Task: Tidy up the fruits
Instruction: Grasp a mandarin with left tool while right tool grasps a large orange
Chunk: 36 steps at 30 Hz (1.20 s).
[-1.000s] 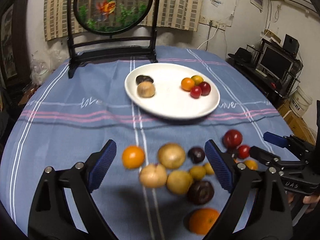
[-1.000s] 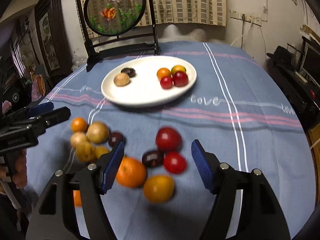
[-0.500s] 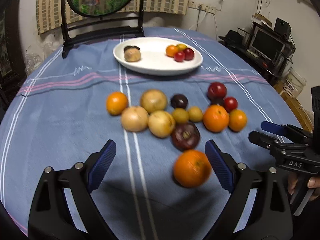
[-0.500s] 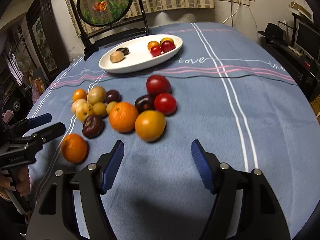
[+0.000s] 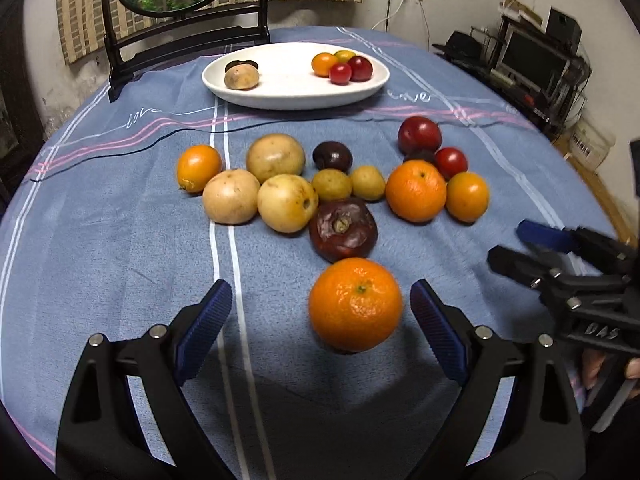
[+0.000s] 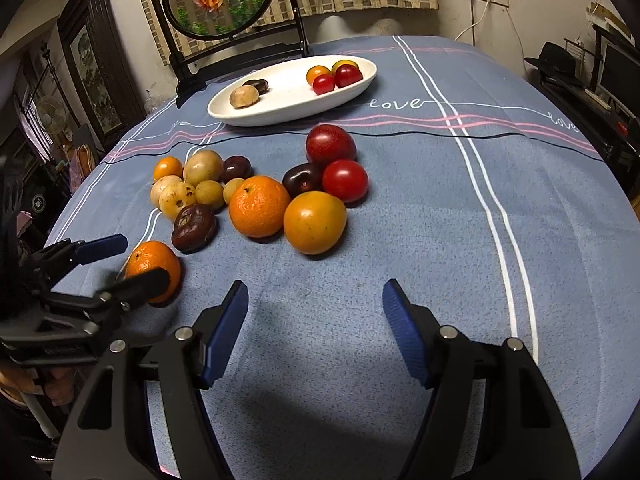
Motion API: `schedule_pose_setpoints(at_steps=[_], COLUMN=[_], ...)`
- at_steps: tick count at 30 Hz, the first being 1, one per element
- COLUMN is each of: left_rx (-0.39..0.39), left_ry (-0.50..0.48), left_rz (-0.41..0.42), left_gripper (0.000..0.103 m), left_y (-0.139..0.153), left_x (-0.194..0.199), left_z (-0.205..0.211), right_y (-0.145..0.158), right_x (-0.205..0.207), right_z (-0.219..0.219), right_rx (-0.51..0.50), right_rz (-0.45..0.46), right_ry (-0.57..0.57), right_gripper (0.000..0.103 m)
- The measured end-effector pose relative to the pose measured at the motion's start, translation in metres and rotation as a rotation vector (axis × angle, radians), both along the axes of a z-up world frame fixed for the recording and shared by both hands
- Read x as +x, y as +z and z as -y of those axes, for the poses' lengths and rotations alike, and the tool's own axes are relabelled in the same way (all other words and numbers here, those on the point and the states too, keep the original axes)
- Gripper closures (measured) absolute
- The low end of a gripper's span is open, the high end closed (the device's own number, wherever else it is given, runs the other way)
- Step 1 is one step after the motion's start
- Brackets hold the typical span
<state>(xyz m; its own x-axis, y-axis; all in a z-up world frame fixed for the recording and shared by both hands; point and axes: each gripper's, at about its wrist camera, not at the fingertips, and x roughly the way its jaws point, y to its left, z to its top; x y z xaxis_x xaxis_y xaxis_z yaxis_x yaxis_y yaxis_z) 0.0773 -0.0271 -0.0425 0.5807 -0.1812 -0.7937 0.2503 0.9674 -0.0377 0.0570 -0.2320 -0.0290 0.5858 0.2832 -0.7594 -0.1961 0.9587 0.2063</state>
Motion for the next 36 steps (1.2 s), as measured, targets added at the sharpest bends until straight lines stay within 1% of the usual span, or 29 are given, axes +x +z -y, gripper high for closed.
schedule_pose_setpoints(at_steps=[2,3,4,5,6,9,12,15,17,18,20,21,22,23,25,28,36], left_rx=[0.019,0.021,0.012,-0.014,-0.049,-0.037,-0.045,-0.065,-0.072,-0.072,-0.071,-0.071,-0.069,-0.066,-0.054,-0.052,-0.05], left_ry=[-0.013,-0.022,-0.038,-0.057,-0.078,-0.088,-0.092,-0.089,-0.088,-0.089,-0.089,-0.089,-0.087,-0.084,-0.081,-0.078,-0.081], left_rz=[0.008,0.011,0.007,-0.006,-0.019,-0.007,-0.006,-0.013,-0.016,-0.016,-0.018,-0.02,-0.023,-0.025,-0.022,-0.022,-0.017], left_gripper=[0.014,0.02,0.039,0.054,0.056,0.057,0.056,0.056,0.056,0.056,0.056,0.056,0.054,0.054,0.054,0.054,0.056], left_y=[-0.004,-0.004,-0.004,-0.005,-0.005,-0.006,-0.006,-0.007,-0.007,-0.007,-0.007,-0.008,-0.008,-0.009,-0.009,-0.009,-0.008], left_x=[-0.001,-0.002,-0.002,-0.002,-0.001,-0.004,-0.005,-0.004,-0.004,-0.004,-0.003,-0.003,-0.003,-0.003,-0.003,-0.003,-0.006], left_z=[0.005,0.006,0.007,0.007,0.006,0.008,0.005,0.002,0.001,0.001,0.001,0.001,0.001,0.001,0.003,0.004,0.004], right_y=[0.0,0.0,0.001,0.001,0.003,0.004,0.003,0.0,-0.002,-0.004,-0.006,-0.008,-0.008,-0.008,-0.008,-0.008,-0.002], right_x=[0.0,0.001,0.001,0.002,0.003,0.009,0.02,0.032,0.039,0.042,0.047,0.05,0.052,0.054,0.057,0.056,0.037], right_z=[0.0,0.0,-0.001,-0.002,-0.003,-0.007,-0.013,-0.02,-0.023,-0.024,-0.029,-0.03,-0.031,-0.032,-0.032,-0.032,-0.018], right_rx=[-0.003,-0.005,-0.008,-0.012,-0.015,-0.034,-0.101,-0.138,-0.166,-0.172,-0.194,-0.205,-0.206,-0.207,-0.206,-0.202,-0.111], right_rz=[-0.003,-0.004,-0.004,-0.003,0.001,-0.001,-0.006,-0.016,-0.03,-0.035,-0.046,-0.051,-0.05,-0.051,-0.049,-0.047,-0.031], right_ry=[-0.002,-0.001,0.001,0.004,0.007,0.009,-0.004,0.01,0.013,0.018,0.03,0.031,0.03,0.032,0.035,0.029,0.011], right_gripper=[0.033,0.033,0.033,0.033,0.033,0.033,0.033,0.033,0.038,0.044,0.05,0.056,0.056,0.057,0.063,0.064,0.064])
